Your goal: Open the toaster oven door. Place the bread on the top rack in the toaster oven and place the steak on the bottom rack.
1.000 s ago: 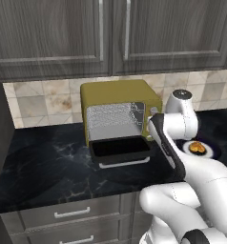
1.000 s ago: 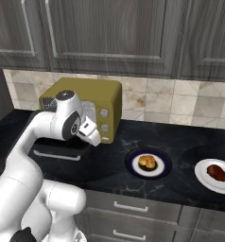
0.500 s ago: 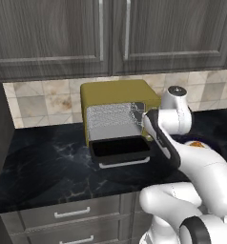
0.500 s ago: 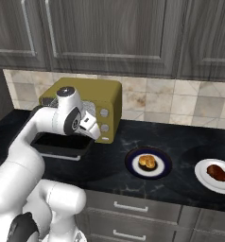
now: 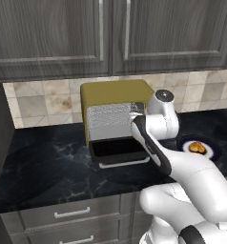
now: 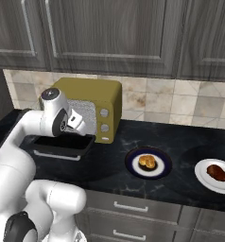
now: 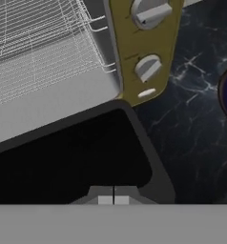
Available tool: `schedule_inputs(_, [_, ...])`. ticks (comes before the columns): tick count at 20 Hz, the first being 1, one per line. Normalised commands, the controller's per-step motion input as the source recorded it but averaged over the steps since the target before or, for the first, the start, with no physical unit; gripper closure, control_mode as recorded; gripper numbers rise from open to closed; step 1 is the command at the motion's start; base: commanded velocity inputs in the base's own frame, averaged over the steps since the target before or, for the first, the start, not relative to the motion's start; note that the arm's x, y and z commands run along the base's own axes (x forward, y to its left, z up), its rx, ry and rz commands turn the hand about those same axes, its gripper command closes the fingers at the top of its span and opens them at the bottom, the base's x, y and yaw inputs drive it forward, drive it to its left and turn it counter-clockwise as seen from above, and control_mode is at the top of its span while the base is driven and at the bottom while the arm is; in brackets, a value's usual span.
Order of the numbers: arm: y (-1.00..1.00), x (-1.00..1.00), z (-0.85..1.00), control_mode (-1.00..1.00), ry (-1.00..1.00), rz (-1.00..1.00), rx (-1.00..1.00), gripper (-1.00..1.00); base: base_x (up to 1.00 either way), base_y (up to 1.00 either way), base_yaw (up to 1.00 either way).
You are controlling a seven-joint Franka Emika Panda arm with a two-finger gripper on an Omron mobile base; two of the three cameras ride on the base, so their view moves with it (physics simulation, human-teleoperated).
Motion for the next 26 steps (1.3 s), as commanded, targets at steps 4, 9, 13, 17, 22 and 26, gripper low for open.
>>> schedule_inputs(4, [0.53,0.08,0.00,-1.00,-0.12,0.05,0.00,1.00,0.00,0.00,0.00])
schedule_inputs(9, [0.36,0.15,0.06,-1.00,-0.11,0.10,-0.01,1.00,0.00,0.00,0.00])
schedule_inputs(13, [0.26,0.23,0.04,-1.00,-0.08,0.17,-0.08,1.00,0.00,0.00,0.00])
schedule_inputs(17, [0.26,0.28,0.00,-1.00,-0.08,0.16,-0.10,1.00,0.00,0.00,0.00])
schedule_inputs(22, [0.15,0.29,0.00,-1.00,-0.09,0.06,-0.04,1.00,0.00,0.00,0.00])
schedule_inputs(26, [0.04,0.34,0.00,-1.00,-0.03,0.00,0.00,1.00,0.00,0.00,0.00])
